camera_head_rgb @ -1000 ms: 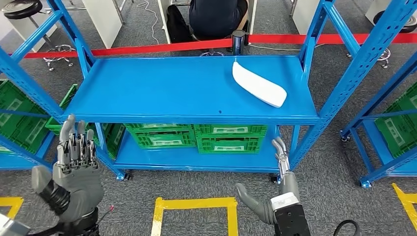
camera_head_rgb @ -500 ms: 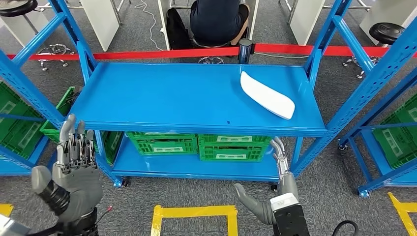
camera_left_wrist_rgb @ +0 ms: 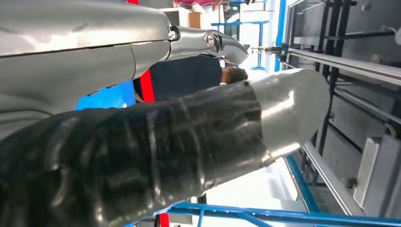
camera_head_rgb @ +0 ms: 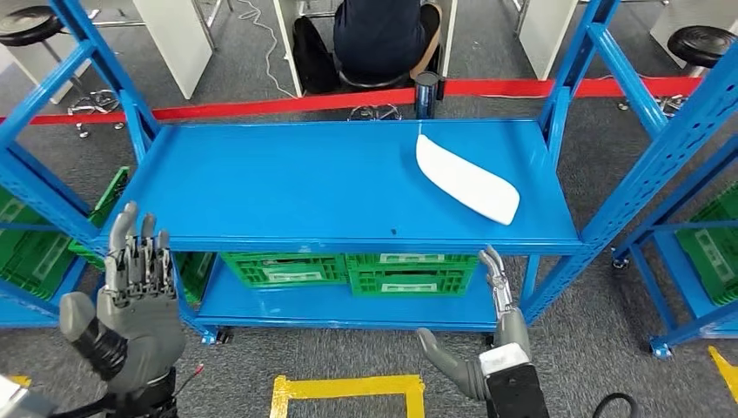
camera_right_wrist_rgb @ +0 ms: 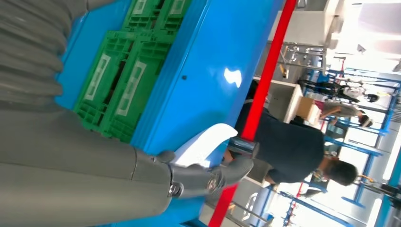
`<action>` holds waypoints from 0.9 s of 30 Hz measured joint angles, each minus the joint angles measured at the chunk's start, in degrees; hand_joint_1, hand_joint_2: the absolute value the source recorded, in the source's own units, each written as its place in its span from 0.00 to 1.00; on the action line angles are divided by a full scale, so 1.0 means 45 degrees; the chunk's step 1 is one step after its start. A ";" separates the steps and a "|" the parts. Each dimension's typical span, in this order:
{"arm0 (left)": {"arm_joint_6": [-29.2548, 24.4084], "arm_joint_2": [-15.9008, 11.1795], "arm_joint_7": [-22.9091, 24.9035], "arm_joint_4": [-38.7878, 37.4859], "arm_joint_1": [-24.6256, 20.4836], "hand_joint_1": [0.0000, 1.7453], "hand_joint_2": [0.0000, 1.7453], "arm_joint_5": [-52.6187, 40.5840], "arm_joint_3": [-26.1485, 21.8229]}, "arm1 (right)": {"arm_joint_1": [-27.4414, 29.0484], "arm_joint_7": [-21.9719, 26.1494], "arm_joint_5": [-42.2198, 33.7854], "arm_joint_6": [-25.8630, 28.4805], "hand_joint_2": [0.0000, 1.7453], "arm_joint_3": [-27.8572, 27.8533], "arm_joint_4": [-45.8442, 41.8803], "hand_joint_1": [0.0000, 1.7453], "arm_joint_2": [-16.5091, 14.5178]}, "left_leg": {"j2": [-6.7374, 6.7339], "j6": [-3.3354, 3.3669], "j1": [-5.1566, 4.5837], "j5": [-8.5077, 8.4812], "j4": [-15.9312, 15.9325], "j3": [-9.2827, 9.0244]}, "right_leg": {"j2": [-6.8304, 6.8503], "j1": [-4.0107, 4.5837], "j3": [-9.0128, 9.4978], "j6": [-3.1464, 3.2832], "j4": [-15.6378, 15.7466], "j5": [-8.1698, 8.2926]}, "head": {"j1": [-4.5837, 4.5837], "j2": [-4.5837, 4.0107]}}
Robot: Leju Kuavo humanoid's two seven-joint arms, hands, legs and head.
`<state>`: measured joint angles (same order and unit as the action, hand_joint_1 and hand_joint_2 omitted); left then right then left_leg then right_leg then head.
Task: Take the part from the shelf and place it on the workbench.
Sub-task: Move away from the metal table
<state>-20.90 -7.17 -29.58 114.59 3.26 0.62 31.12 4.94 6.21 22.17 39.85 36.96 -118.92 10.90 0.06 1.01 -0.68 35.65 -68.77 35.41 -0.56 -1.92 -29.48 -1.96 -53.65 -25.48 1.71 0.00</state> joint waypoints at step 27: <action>-0.0001 0.0002 -0.0099 -0.0038 -0.0007 0.00 0.00 0.0022 0.0006 | -0.0021 -0.0087 0.0075 0.0002 1.00 0.0021 -0.0053 0.00 0.0073 | 0.0297 0.0856 -0.0625 -0.2591 0.3563 -0.0968 | -0.0061 0.0211 -0.0022 -0.0064 0.0035 0.0015 | -0.0344 0.0000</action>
<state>-20.91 -7.16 -30.03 114.42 3.23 0.72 31.15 4.85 5.81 22.51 39.86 37.05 -119.16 11.22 1.39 4.86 -3.49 23.99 -52.73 31.06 -0.84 -0.97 -29.58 -2.25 -53.49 -25.41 0.16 0.00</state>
